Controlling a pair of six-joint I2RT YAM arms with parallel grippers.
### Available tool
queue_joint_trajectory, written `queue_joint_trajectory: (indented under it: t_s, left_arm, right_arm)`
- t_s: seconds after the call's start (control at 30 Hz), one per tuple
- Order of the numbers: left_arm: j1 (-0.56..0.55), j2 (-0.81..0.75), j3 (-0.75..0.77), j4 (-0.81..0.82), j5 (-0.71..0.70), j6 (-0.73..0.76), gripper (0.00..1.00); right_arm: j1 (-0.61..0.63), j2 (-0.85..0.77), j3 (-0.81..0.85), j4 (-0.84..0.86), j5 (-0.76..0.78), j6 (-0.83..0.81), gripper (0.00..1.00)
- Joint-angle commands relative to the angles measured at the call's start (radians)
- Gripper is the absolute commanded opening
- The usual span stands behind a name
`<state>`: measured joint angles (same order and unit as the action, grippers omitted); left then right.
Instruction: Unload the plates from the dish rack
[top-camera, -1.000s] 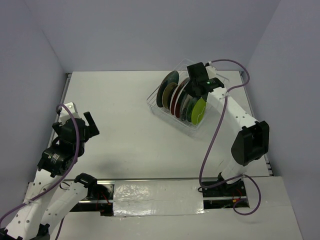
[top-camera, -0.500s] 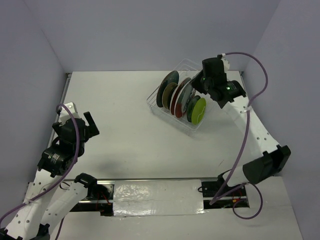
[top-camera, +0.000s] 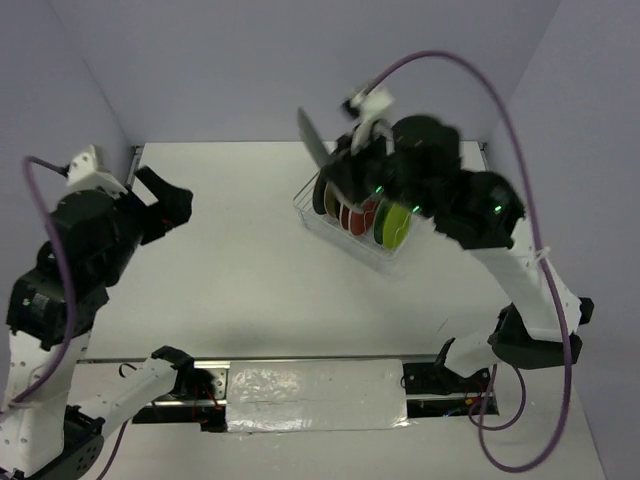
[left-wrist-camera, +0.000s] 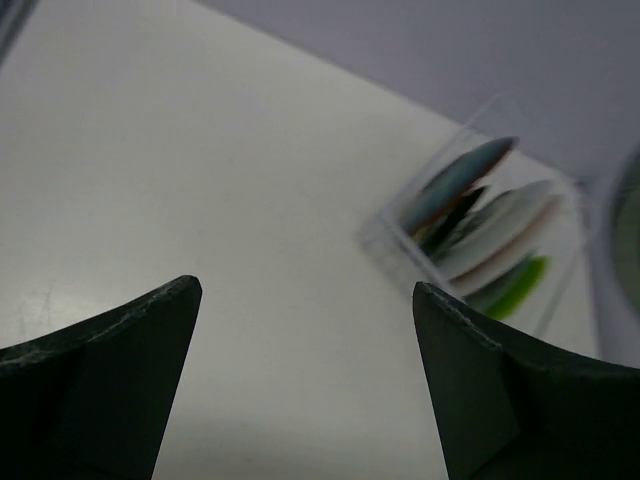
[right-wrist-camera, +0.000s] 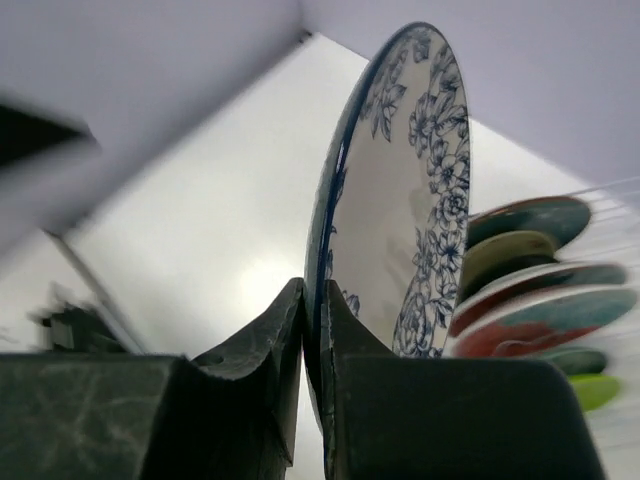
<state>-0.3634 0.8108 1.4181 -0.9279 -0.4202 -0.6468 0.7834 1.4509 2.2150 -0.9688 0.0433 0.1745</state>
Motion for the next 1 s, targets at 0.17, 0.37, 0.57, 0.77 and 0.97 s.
queue_joint_trajectory:
  t_s: [0.17, 0.37, 0.57, 0.77, 0.97]
  left_arm:
    - [0.000, 0.154, 0.412, -0.097, 0.267, -0.226, 1.00]
    - [0.000, 0.156, 0.184, -0.013, 0.452, -0.205, 0.99]
    - [0.000, 0.117, -0.056, 0.135, 0.560, -0.223, 0.99]
    - [0.000, 0.119, -0.099, 0.187, 0.584, -0.234, 0.93]
    - [0.000, 0.122, -0.136, 0.182, 0.558, -0.209, 0.06]
  right_arm:
    - [0.542, -0.080, -0.633, 0.350, 0.996, -0.882, 0.00]
    - [0.652, -0.072, -0.762, 0.700, 1.035, -1.158, 0.00]
    - [0.729, -0.031, -0.706, 0.667, 0.914, -1.115, 0.00]
    - [0.748, -0.004, -0.669, 0.651, 0.860, -1.073, 0.00]
    - [0.749, -0.038, -0.745, 0.824, 0.868, -1.142, 0.00]
